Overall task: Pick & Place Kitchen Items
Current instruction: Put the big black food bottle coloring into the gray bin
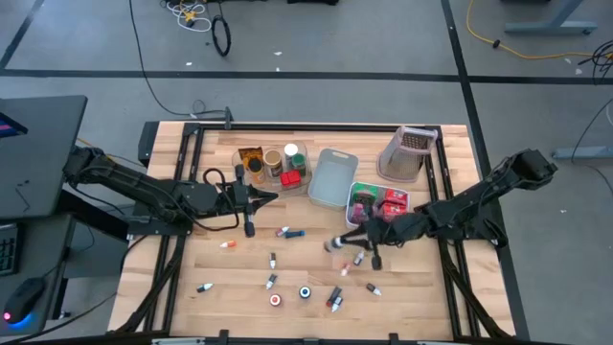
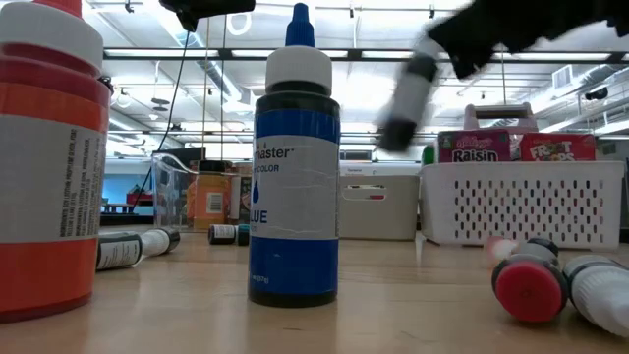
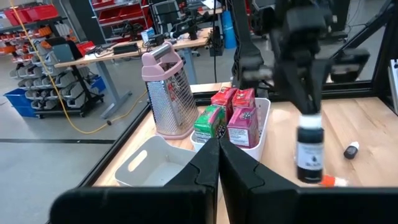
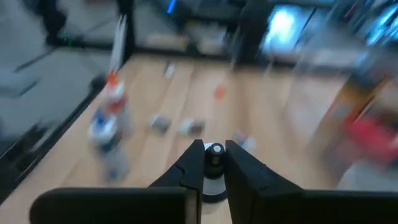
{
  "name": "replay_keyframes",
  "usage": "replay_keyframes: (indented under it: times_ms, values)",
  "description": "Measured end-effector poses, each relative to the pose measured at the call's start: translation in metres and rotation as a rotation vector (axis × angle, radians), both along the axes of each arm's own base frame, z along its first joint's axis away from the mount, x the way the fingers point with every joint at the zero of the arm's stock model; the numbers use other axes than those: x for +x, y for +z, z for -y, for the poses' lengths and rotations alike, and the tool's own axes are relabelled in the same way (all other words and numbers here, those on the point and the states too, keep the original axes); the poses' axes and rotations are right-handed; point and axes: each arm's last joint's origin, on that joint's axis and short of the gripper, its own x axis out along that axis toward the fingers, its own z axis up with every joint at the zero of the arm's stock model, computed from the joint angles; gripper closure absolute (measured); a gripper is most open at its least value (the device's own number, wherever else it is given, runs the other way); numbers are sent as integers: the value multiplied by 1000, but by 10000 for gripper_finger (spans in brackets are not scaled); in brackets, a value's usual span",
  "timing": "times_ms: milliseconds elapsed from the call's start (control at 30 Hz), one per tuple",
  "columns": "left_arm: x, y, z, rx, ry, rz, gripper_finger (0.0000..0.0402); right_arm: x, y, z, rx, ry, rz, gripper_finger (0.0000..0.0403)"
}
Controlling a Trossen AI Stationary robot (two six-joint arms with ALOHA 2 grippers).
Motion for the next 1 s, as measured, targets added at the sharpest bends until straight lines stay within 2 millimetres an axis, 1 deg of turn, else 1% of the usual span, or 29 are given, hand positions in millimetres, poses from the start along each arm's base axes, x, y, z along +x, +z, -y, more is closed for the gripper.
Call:
replay_keyframes:
  times_ms: [100,200,300,333,400,467,567,667,767,900,1000]
  values:
    - [0,0,0,4,-1,-1,384,6,10,12,-114,-77,100,357]
    - [0,0,0,16,-2,-4,384,12,19,31,-205,-298,170,356]
    - [0,0,0,16,-2,-2,384,18,33,54,-251,-533,182,355]
    - [0,0,0,16,-2,-2,384,21,38,61,-252,-594,173,355]
    - [0,0,0,16,-2,-2,384,25,46,74,-253,-657,114,355]
    - [0,0,0,19,-1,-3,384,29,50,87,-243,-688,12,355]
    - [0,0,0,19,1,-3,384,32,54,107,-167,-724,-127,355]
    - [0,0,0,20,1,-4,384,32,49,127,-117,-768,-216,355]
    - [0,0,0,20,1,-5,384,33,40,146,-71,-785,-272,356]
    - [0,0,0,21,1,-9,384,38,19,170,-41,-800,-371,356]
    - [0,0,0,21,-2,-11,384,42,5,182,20,-777,-425,356]
